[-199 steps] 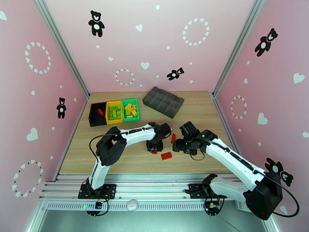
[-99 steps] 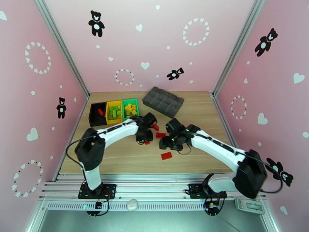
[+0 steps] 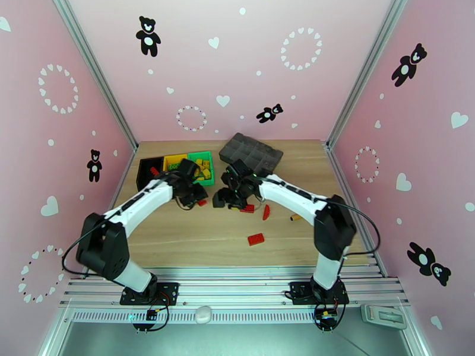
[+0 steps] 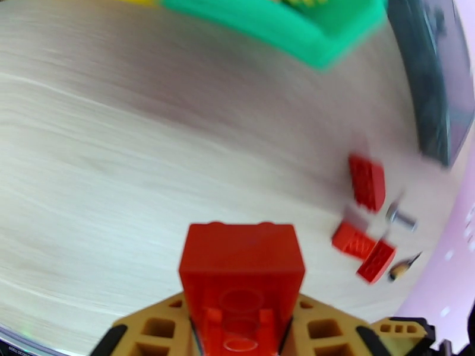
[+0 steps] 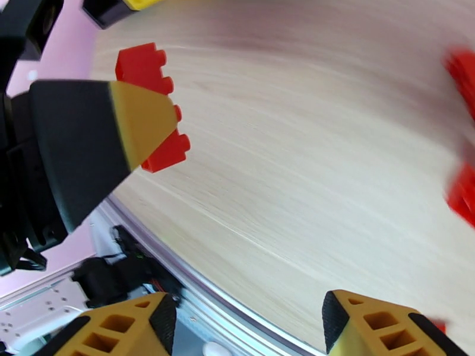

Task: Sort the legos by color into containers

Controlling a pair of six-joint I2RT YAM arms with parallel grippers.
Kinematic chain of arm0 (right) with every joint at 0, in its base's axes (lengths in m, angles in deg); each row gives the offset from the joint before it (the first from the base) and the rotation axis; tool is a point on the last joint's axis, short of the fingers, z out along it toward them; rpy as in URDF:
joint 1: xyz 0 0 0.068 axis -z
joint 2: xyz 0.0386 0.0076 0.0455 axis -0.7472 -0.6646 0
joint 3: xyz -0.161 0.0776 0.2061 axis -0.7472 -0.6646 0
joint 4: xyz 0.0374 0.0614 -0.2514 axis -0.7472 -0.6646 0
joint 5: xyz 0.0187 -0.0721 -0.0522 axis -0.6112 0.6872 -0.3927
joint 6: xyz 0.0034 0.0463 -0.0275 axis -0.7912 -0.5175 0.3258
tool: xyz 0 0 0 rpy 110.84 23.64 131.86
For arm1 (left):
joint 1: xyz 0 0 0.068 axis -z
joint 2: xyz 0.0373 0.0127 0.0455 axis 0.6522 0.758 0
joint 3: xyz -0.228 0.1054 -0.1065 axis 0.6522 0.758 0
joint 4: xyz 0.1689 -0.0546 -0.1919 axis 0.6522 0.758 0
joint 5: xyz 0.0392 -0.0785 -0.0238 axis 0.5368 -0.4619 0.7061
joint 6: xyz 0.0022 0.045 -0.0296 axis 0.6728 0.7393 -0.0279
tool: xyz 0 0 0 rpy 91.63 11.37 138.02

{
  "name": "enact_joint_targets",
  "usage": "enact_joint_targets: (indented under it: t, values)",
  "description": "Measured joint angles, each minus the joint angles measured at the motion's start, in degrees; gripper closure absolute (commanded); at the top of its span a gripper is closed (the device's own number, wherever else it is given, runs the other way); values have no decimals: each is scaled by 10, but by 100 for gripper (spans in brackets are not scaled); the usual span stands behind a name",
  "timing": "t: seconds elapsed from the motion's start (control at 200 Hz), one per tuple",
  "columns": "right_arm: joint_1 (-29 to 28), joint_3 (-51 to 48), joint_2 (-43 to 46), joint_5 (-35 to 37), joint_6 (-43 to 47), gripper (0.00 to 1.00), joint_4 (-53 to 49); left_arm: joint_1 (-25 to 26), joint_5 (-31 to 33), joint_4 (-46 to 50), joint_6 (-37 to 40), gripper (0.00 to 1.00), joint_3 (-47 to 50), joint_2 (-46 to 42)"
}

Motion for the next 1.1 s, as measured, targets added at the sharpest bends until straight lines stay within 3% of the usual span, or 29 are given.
enact_joint_targets:
  t: [0.22, 0.42, 0.586, 0.766, 0.861, 1.016, 1.101]
  values:
    - [-1, 124, -82, -37, 4, 31, -6, -147, -16, 7, 29, 75, 5, -27]
    - [4, 150, -88, -44, 14, 31, -22, -264, -16, 29, 63, 74, -48, 7]
    - [19, 150, -90, -44, 22, 31, -39, -311, -16, 33, 85, 74, -140, 92]
    - [50, 150, -90, -43, 34, 31, -59, -329, -12, 45, 100, 72, -248, 193]
    - [66, 151, -90, -43, 41, 31, -66, -330, -9, 60, 104, 64, -309, 242]
    - [80, 151, -90, -38, 55, 30, -85, -330, -4, 80, 117, 31, -378, 294]
    - [82, 150, -90, -35, 62, 30, -92, -330, -2, 87, 114, 28, -386, 298]
